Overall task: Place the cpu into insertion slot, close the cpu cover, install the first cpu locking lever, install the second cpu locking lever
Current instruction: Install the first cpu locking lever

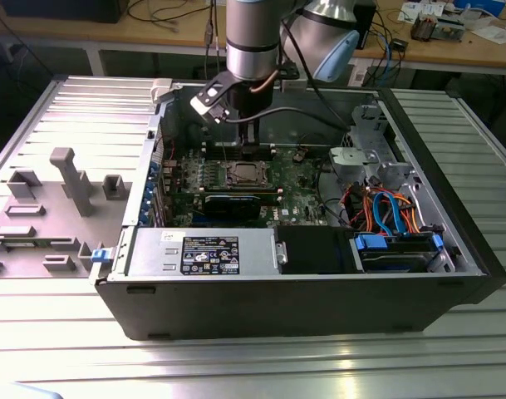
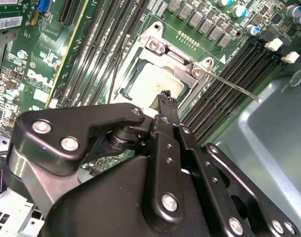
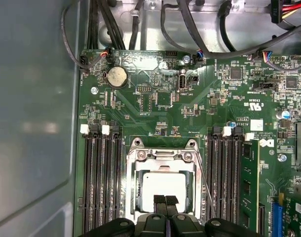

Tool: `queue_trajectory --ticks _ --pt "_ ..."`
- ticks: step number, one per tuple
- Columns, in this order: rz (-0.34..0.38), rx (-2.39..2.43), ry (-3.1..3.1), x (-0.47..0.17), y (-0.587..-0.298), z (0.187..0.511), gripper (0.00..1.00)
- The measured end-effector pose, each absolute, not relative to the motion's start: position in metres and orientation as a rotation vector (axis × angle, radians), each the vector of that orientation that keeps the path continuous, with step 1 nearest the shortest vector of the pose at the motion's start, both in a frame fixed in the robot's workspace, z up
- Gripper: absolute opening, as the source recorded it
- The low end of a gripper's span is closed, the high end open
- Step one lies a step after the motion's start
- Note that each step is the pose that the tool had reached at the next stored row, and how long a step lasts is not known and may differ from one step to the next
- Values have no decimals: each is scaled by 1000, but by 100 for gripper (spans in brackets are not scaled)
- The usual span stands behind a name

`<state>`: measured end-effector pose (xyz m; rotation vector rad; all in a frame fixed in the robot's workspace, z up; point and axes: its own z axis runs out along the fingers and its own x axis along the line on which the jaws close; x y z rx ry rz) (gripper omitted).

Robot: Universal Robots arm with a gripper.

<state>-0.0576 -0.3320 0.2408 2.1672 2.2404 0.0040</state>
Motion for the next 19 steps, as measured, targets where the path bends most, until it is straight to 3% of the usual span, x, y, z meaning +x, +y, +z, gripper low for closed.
queue_trajectory --ticks 19 --pt "3 2167 2240 -57 -332 245 11"
